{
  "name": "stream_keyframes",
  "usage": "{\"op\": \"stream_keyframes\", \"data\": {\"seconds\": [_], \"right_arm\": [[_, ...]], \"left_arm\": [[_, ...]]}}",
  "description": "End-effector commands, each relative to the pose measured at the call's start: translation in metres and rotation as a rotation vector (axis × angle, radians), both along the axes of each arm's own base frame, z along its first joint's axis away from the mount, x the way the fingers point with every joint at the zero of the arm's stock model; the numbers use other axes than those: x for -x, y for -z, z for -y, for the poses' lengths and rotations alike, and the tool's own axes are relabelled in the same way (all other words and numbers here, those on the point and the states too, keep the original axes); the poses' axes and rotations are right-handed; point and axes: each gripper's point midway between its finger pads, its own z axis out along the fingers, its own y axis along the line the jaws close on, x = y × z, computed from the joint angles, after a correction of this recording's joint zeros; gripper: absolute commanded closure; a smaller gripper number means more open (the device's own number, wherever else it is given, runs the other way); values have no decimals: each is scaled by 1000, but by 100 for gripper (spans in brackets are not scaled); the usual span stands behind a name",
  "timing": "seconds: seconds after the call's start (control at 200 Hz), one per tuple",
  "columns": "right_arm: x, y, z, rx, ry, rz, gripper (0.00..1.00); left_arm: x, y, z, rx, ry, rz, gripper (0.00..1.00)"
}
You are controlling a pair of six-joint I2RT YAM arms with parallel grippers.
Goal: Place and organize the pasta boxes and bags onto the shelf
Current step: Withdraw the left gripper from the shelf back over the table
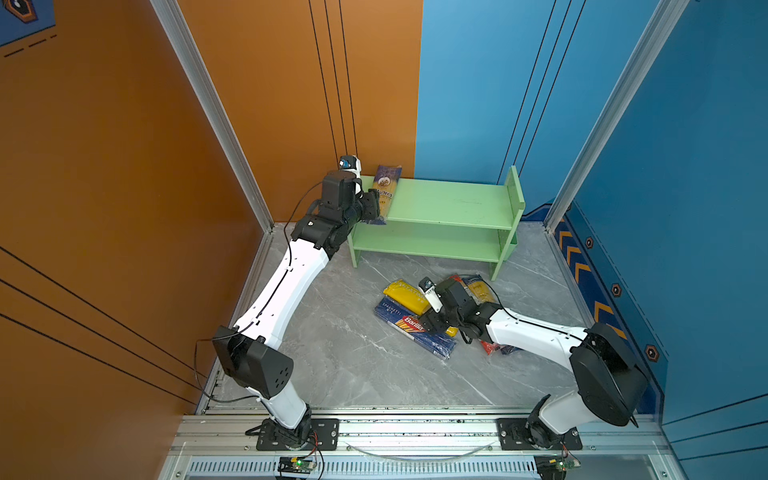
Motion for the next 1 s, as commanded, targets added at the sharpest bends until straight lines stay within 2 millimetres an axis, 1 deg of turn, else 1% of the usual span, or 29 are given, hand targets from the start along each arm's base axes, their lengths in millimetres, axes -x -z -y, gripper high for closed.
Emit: {"op": "stream_keyframes", "data": {"seconds": [0.0,0.1,0.23,0.24,0.26,0.421,0.546,0.671,0.786,0.816,0.821,0.831,0.861,0.996], "right_arm": [[5,-2,16,81,23,14,0],[8,3,25,148,54,19,0],[11,5,40,273,119,62,0],[11,6,41,282,123,64,0],[11,5,43,298,136,71,0],[15,4,63,394,233,103,0],[20,0,77,398,295,121,0],[26,2,90,427,333,107,0],[31,2,93,491,324,110,0],[31,2,94,499,326,104,0],[31,2,94,499,327,103,0],[32,3,93,503,326,99,0],[32,3,93,509,324,89,0],[35,11,83,558,270,57,0]], "left_arm": [[13,-6,-7,10,20,24,37],[26,1,-9,30,31,16,36],[43,23,-10,63,43,-21,37],[45,21,-10,68,44,-17,37],[47,25,-10,72,46,-24,37],[67,67,-15,97,36,-93,37],[79,104,-19,97,27,-168,36],[90,140,-19,105,26,-248,37],[102,173,-18,112,27,-320,37],[103,175,-17,118,29,-325,36],[105,182,-18,114,27,-341,36],[107,189,-18,112,26,-355,36],[111,197,-18,112,28,-375,36],[124,220,-20,115,20,-424,35]]}}
